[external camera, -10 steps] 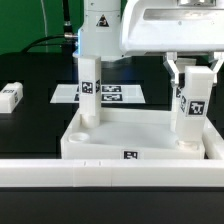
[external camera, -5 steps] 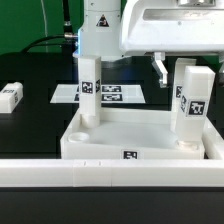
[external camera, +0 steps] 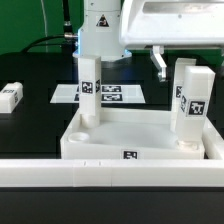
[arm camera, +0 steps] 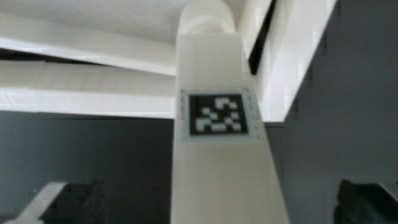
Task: Assemble desk
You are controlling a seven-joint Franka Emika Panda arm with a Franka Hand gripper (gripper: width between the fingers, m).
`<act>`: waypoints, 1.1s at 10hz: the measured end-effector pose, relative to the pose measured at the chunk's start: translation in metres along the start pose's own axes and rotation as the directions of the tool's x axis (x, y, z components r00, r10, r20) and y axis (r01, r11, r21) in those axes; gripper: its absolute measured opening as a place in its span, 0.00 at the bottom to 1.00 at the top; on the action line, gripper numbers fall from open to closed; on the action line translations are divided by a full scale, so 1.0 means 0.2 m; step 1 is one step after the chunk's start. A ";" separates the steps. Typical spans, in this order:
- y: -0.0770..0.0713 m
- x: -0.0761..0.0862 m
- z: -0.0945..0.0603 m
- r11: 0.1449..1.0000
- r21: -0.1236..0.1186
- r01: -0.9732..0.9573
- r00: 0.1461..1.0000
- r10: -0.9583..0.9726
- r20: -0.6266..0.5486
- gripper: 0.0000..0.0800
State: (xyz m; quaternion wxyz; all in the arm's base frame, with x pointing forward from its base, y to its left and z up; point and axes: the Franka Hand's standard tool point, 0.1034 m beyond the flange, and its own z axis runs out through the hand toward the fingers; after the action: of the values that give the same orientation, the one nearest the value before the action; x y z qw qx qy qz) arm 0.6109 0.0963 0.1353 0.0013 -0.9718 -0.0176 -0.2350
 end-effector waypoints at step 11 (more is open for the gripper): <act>0.00 -0.03 -0.02 0.999 0.028 -0.029 0.928 0.017 0.373 0.81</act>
Offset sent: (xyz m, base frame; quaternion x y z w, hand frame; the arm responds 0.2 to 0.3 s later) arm 0.0000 0.0000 0.0000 0.0000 -0.0650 0.0000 0.9979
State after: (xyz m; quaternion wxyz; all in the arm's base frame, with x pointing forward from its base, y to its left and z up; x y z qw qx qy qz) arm 0.6036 0.0970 0.1364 0.0167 -0.9987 -0.0101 -0.0461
